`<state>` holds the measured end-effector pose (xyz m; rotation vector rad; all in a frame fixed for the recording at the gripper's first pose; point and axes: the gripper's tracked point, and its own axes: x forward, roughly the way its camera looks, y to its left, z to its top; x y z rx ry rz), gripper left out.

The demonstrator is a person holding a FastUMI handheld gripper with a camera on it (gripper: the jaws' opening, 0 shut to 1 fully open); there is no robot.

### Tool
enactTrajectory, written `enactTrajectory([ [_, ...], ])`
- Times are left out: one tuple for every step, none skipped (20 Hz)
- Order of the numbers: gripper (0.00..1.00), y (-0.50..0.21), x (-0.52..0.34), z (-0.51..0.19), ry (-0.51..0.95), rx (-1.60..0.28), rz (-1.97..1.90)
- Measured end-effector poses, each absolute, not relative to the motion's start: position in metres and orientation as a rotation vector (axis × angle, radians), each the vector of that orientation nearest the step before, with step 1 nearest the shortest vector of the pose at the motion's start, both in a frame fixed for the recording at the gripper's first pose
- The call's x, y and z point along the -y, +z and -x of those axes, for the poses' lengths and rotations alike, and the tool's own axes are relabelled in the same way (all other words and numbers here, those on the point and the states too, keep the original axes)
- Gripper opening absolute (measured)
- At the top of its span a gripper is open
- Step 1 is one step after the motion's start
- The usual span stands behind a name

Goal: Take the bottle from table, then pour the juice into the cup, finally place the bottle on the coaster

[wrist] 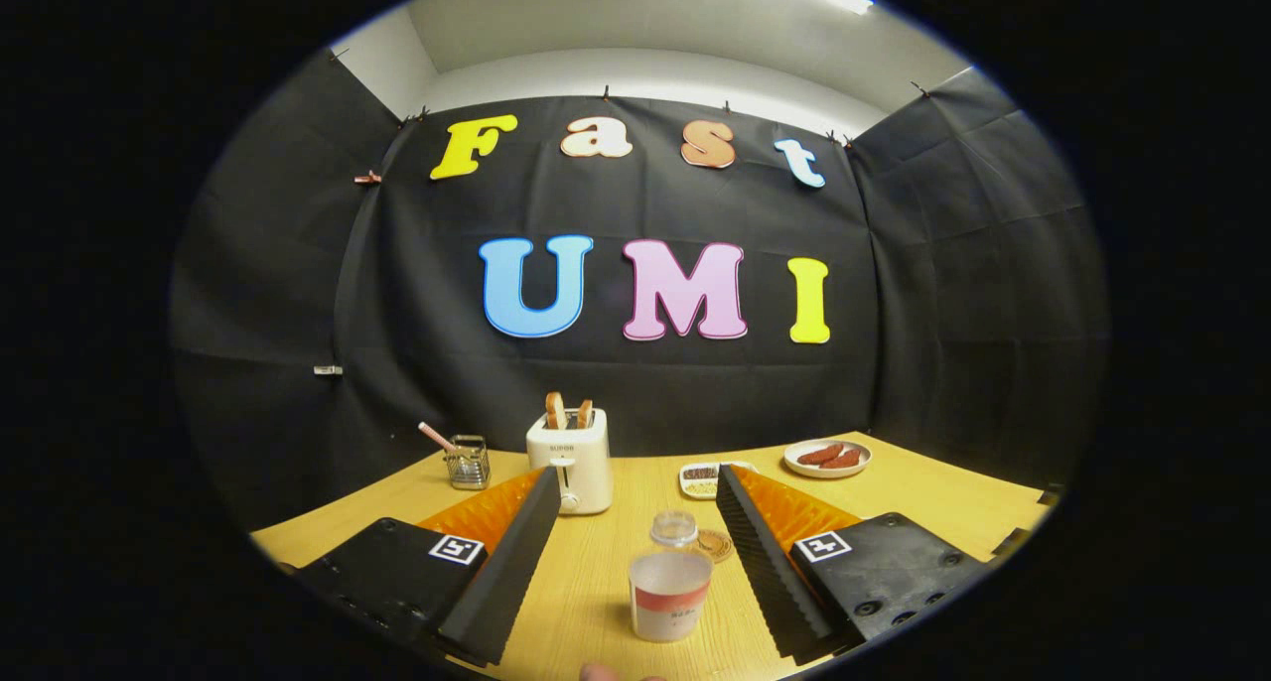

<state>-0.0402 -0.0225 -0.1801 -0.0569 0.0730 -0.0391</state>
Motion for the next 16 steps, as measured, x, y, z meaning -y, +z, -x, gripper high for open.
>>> enactTrajectory([
  [0.97, -0.192, 0.024, 0.041, -0.038, -0.091, 0.062],
  [0.97, -0.201, 0.027, 0.043, -0.04, -0.103, 0.066],
  [0.97, -0.211, 0.029, 0.043, -0.045, -0.116, 0.066],
  [0.97, -0.22, 0.031, 0.043, -0.051, -0.125, 0.066],
  [0.97, -0.228, 0.035, 0.042, -0.063, -0.131, 0.071],
  [0.98, -0.236, 0.039, 0.04, -0.074, -0.138, 0.076],
  [0.98, -0.247, 0.042, 0.038, -0.081, -0.149, 0.078],
  [0.98, -0.259, 0.043, 0.036, -0.081, -0.168, 0.076],
  [0.98, -0.269, 0.043, 0.035, -0.075, -0.18, 0.073],
  [0.98, -0.273, 0.042, 0.031, -0.07, -0.178, 0.071],
  [0.98, -0.278, 0.043, 0.028, -0.067, -0.174, 0.07],
  [0.98, -0.283, 0.045, 0.025, -0.067, -0.172, 0.068],
  [0.98, -0.286, 0.047, 0.022, -0.072, -0.169, 0.067],
  [0.98, -0.288, 0.05, 0.019, -0.082, -0.165, 0.068],
  [0.98, -0.29, 0.053, 0.016, -0.093, -0.161, 0.071],
  [0.98, -0.291, 0.053, 0.014, -0.092, -0.156, 0.067],
])
